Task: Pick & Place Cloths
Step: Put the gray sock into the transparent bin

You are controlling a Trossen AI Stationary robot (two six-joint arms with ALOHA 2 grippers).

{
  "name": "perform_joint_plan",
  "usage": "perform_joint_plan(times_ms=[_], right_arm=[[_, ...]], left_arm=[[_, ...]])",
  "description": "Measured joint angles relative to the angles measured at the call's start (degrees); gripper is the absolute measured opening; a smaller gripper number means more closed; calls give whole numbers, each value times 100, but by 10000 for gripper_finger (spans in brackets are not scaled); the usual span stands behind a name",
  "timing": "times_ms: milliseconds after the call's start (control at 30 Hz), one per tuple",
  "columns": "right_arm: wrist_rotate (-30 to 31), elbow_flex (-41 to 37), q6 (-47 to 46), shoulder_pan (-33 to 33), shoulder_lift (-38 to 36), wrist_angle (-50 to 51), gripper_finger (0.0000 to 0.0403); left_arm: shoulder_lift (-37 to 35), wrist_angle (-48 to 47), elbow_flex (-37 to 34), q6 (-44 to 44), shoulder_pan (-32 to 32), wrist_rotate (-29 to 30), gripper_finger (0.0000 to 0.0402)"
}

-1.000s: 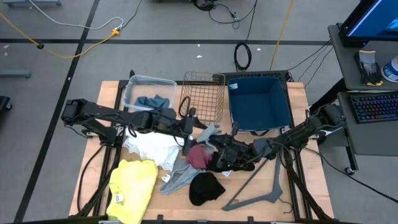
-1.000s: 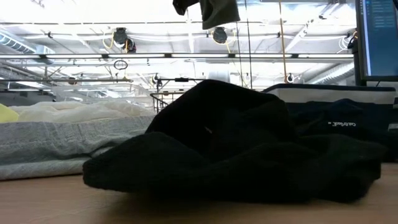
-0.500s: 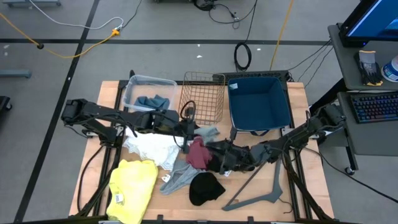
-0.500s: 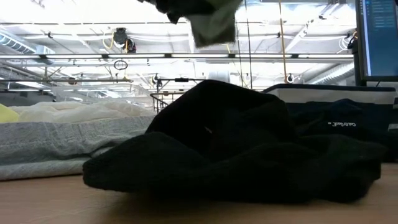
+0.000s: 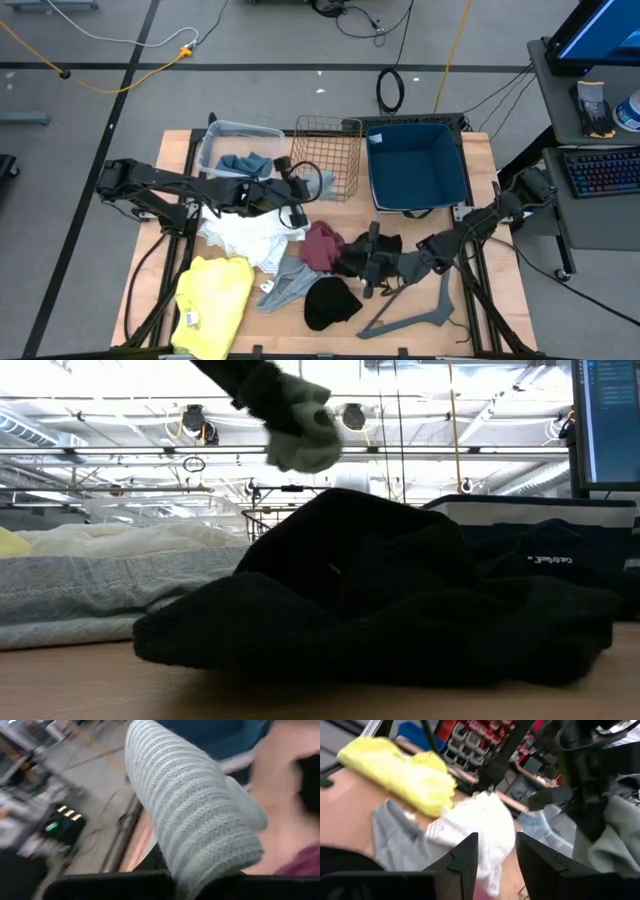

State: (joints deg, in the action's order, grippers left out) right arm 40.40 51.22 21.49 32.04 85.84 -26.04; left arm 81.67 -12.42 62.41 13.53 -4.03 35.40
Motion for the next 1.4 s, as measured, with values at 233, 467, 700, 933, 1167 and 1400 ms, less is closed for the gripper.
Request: perform_joint_plan(times_ms=[233,467,700,933,1167,1400], right_arm=[[0,0,-468,174,-2,815,123],[-1,0,-982,323,-2,1447,123],[-2,-1,-1343,469,-2,1767,119],[-2,0,-1774,606,-2,2100,121],[-9,-2,-1956,732,-2,2214,117],[-14,0,-1963,749,-2,2212,118]], left_arm=[[-319,-830,20,13,61,1438,11],[-710,-2126,-11,-372,497,2076,8],[-891,-2909,14,-678,1363,2126,7],[-927,-3429,3,-562,2378,1384,7],[-929,-3621,3,-440,3261,458,8],[-913,-3797,3,-766,3916,-461,14]])
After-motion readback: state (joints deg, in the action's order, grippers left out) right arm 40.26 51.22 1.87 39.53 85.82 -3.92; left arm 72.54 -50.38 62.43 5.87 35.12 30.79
